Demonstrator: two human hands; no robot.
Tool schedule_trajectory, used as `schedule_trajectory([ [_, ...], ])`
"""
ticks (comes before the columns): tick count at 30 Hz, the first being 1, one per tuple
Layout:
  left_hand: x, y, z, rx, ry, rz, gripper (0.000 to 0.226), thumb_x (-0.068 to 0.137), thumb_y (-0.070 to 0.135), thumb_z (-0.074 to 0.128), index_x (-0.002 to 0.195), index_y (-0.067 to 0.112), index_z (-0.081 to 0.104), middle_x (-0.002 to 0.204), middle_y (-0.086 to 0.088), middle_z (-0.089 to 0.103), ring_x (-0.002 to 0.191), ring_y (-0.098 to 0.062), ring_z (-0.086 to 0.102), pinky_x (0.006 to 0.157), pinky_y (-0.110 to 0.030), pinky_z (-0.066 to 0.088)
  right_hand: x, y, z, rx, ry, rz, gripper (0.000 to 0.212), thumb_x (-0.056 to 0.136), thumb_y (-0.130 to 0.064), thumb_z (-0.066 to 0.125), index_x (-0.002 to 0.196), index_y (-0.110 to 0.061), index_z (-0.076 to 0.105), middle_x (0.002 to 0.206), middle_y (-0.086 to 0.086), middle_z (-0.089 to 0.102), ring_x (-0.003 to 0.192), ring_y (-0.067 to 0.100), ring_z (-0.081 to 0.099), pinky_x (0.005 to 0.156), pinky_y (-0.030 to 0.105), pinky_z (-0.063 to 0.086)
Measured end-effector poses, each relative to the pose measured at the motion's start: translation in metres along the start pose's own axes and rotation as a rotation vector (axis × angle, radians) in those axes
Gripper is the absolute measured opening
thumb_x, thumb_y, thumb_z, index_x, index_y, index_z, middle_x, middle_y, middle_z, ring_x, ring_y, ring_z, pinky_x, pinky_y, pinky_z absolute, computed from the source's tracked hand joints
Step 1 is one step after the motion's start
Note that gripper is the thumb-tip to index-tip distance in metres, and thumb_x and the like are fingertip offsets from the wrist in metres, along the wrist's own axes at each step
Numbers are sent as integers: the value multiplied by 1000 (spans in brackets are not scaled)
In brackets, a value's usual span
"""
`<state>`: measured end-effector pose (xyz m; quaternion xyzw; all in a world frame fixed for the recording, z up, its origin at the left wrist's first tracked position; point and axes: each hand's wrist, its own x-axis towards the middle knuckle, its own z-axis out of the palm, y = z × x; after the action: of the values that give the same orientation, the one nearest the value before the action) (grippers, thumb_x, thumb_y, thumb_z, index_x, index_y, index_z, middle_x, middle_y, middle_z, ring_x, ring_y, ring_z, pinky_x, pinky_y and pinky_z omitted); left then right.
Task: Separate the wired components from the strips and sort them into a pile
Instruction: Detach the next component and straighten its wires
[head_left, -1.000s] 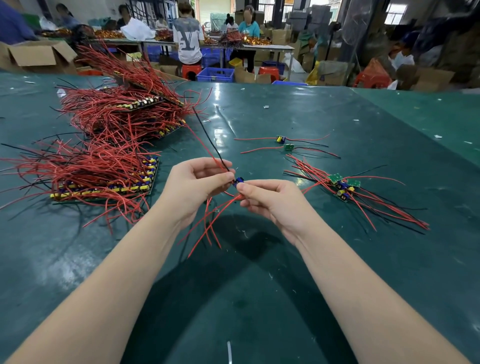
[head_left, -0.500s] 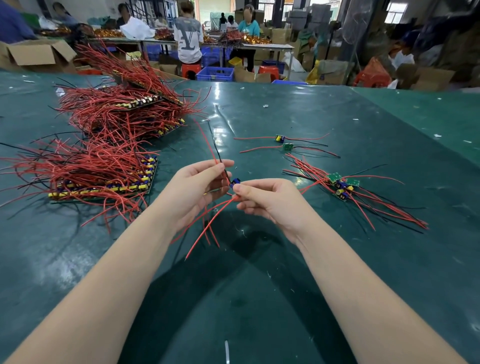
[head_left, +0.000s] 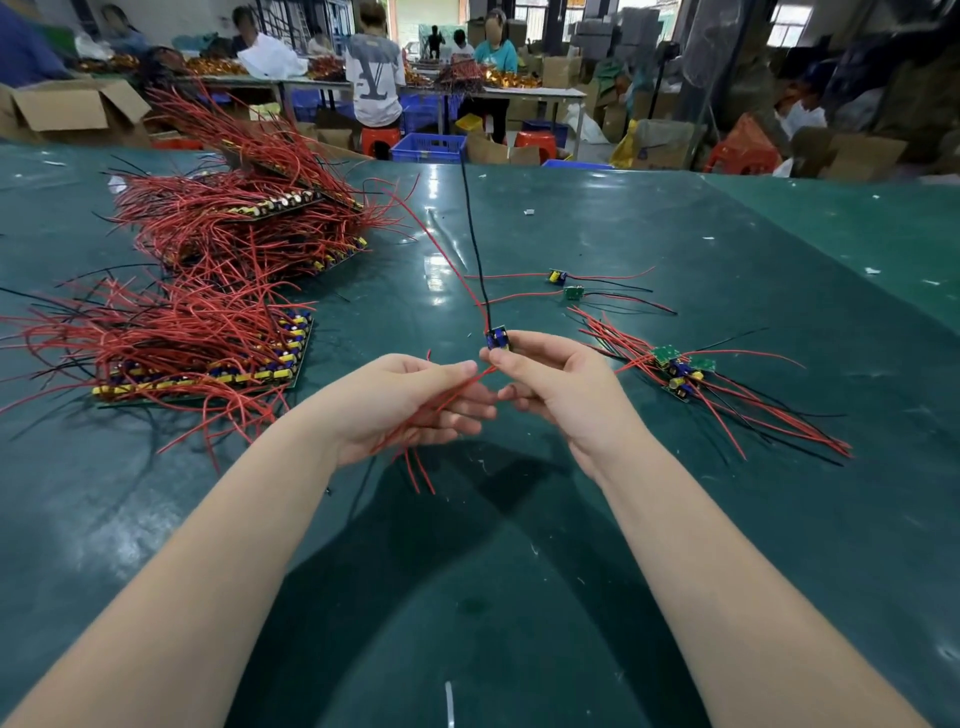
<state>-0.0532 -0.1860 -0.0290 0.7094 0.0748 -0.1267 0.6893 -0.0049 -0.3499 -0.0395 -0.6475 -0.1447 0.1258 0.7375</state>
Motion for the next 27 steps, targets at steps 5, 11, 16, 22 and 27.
schedule_trajectory([
  [5,2,-3,-1,-5,3,49,19,94,20,59,96,9,73,75,2,72,62,-4,66,55,-12,50,0,2,2,-153,-2,-77,11,83,-11,73,87,-21,70,83,1,74,54,7,61,53,15,45],
  [11,5,-3,2,21,76,131,15,94,5,56,90,-1,69,69,-1,67,51,-2,54,47,-11,42,1,5,3,-311,101,-148,17,78,-11,75,77,-26,69,77,-9,71,65,6,64,66,24,52],
  [16,5,0,5,-48,76,122,19,96,2,49,87,0,65,65,1,53,41,-1,28,38,-10,22,3,1,4,47,135,79,9,82,-13,74,88,-15,67,74,-5,70,49,3,56,50,15,46],
  [22,4,4,4,-40,77,94,20,94,11,52,84,9,69,58,9,48,39,-2,22,36,-12,14,2,-2,5,550,36,377,8,74,-16,75,66,-15,74,79,-1,74,40,1,47,42,12,43],
  [27,7,0,5,24,135,135,21,92,20,56,81,18,73,59,10,48,39,-4,23,36,-14,17,2,-1,5,517,14,392,17,76,-20,75,60,-17,75,84,-3,75,39,1,47,40,12,42],
])
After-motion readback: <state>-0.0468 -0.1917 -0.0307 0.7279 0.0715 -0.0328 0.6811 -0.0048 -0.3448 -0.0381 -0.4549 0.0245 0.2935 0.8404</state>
